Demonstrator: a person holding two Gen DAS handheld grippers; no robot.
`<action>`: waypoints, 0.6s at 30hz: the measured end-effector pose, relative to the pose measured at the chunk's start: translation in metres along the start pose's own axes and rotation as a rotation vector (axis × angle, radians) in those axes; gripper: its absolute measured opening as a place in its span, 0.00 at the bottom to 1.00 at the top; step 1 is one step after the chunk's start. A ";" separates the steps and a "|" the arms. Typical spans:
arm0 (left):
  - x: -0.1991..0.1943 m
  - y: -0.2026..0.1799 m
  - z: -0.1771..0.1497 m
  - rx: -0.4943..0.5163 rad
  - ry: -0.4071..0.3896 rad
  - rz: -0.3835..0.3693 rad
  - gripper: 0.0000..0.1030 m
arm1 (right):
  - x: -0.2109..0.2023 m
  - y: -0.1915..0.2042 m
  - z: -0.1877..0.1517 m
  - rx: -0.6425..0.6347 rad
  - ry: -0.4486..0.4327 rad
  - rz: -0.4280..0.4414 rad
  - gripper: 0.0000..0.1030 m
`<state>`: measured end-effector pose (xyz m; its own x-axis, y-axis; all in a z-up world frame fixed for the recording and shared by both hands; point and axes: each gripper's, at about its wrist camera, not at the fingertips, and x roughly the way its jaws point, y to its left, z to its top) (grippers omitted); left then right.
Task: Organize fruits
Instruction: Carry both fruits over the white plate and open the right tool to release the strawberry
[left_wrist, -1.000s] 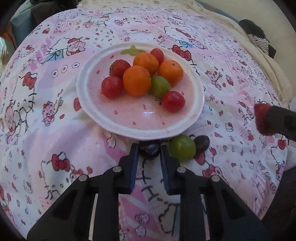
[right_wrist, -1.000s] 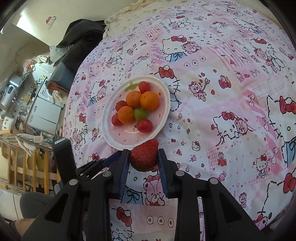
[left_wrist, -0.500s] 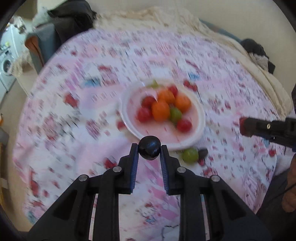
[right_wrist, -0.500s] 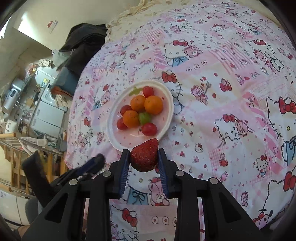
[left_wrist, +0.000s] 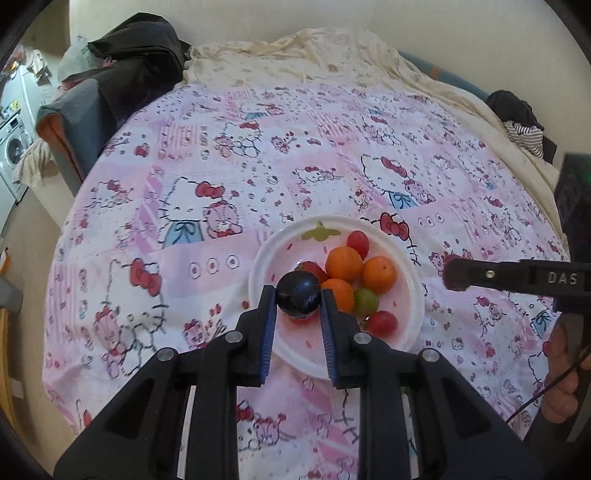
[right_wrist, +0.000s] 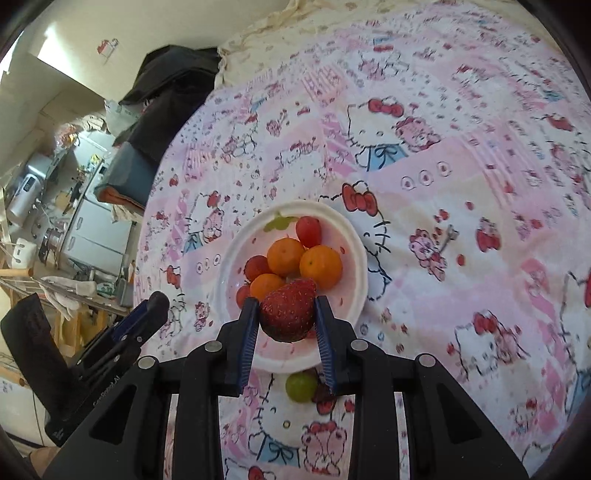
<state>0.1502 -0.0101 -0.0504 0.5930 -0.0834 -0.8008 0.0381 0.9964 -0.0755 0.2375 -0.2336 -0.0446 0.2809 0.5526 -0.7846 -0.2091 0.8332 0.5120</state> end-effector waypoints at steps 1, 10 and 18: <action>0.008 -0.002 0.001 0.008 0.014 -0.002 0.19 | 0.007 0.001 0.002 -0.012 0.011 -0.009 0.31; 0.050 -0.014 -0.015 -0.004 0.130 -0.025 0.19 | 0.053 -0.001 0.000 -0.057 0.113 -0.068 0.31; 0.062 -0.020 -0.023 0.011 0.168 -0.031 0.20 | 0.061 -0.008 -0.002 -0.044 0.145 -0.100 0.31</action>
<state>0.1676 -0.0357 -0.1119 0.4490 -0.1143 -0.8862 0.0632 0.9934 -0.0960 0.2546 -0.2068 -0.0978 0.1649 0.4558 -0.8747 -0.2288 0.8803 0.4156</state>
